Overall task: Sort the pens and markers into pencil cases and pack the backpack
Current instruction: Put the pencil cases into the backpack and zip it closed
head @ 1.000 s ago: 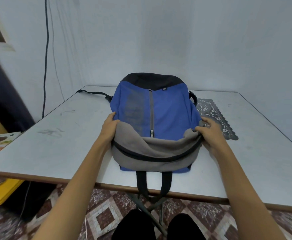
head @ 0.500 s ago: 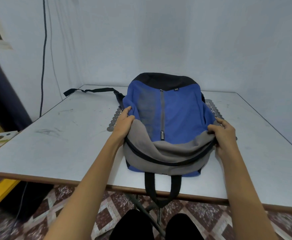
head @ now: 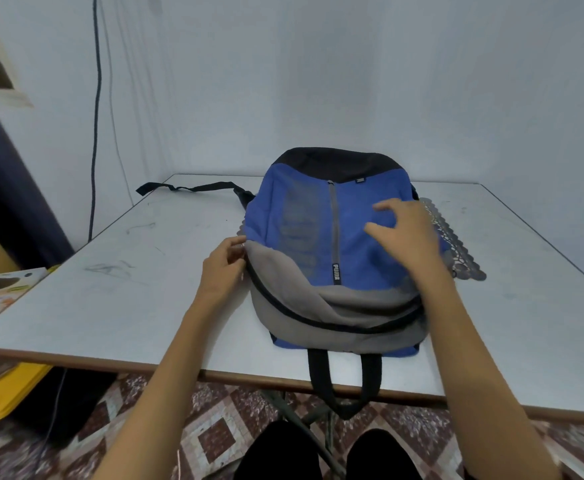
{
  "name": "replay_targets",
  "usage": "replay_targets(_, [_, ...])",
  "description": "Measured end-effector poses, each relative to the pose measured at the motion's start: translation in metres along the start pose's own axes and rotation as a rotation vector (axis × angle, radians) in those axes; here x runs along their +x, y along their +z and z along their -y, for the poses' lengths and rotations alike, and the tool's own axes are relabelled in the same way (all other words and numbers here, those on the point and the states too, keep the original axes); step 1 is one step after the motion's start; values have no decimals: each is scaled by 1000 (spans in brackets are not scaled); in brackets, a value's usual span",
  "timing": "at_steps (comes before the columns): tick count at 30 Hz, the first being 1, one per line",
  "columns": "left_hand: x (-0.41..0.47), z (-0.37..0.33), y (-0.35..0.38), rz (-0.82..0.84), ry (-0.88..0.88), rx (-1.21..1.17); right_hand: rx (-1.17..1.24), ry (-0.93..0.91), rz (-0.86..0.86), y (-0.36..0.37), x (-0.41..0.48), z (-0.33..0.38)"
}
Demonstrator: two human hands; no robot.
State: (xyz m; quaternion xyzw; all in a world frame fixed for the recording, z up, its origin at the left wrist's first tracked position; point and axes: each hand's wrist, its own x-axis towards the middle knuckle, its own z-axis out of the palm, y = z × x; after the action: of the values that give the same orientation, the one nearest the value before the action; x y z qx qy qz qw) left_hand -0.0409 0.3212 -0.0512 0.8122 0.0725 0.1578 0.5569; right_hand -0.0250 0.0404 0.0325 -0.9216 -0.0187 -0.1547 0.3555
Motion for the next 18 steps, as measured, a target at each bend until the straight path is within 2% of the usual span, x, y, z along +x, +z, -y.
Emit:
replay_targets(3, [-1, 3, 4, -17, 114, 91, 130, -101, 285, 25, 1, 50])
replay_targets(6, [-2, 3, 3, -91, 163, 153, 91, -123, 457, 66, 5, 91])
replay_targets(11, [-6, 4, -1, -241, 168, 241, -197, -141, 469, 123, 9, 116])
replay_targets(18, [-10, 0, -2, -202, 237, 201, -47, 64, 546, 146, 27, 96])
